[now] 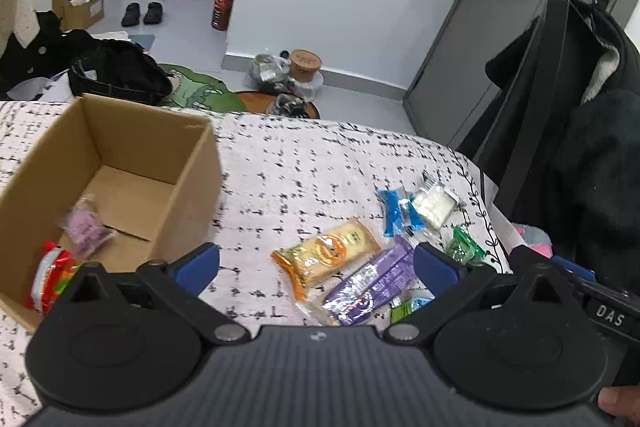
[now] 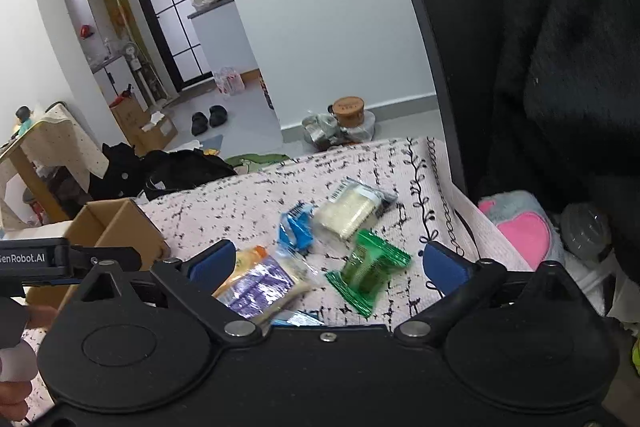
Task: Organize snacks
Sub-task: 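Move both open tools back from the box to the snack pile, then grasp a purple snack bar with the left tool while the right tool grasps a green packet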
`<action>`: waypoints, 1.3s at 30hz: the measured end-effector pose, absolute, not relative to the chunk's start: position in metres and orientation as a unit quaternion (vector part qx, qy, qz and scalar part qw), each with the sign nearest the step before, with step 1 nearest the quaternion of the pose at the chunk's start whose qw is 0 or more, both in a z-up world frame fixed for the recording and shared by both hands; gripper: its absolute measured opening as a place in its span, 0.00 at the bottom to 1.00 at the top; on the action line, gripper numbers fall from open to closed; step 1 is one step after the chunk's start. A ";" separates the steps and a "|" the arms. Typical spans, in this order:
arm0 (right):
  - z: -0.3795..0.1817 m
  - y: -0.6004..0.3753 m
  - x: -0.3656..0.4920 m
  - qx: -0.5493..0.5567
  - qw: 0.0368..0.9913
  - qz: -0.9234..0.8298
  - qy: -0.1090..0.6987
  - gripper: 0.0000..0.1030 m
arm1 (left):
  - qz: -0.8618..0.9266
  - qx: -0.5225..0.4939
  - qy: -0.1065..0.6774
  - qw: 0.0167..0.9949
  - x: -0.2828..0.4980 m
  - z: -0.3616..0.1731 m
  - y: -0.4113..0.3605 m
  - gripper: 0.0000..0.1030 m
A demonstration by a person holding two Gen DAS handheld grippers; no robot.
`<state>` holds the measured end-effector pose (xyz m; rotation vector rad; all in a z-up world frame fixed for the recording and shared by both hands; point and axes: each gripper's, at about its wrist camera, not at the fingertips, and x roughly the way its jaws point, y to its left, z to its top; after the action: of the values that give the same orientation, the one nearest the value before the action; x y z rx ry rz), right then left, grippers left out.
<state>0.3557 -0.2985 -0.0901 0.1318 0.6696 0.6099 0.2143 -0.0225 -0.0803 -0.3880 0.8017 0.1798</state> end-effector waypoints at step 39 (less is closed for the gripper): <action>-0.135 -0.298 0.373 0.079 0.875 0.281 0.385 0.71 | 0.009 -0.149 0.473 0.868 0.271 -0.167 -0.070 0.69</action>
<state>0.3729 -0.2982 -0.1345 0.1656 0.8037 0.5874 0.2711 -0.0703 -0.1666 -0.3123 0.9891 0.0183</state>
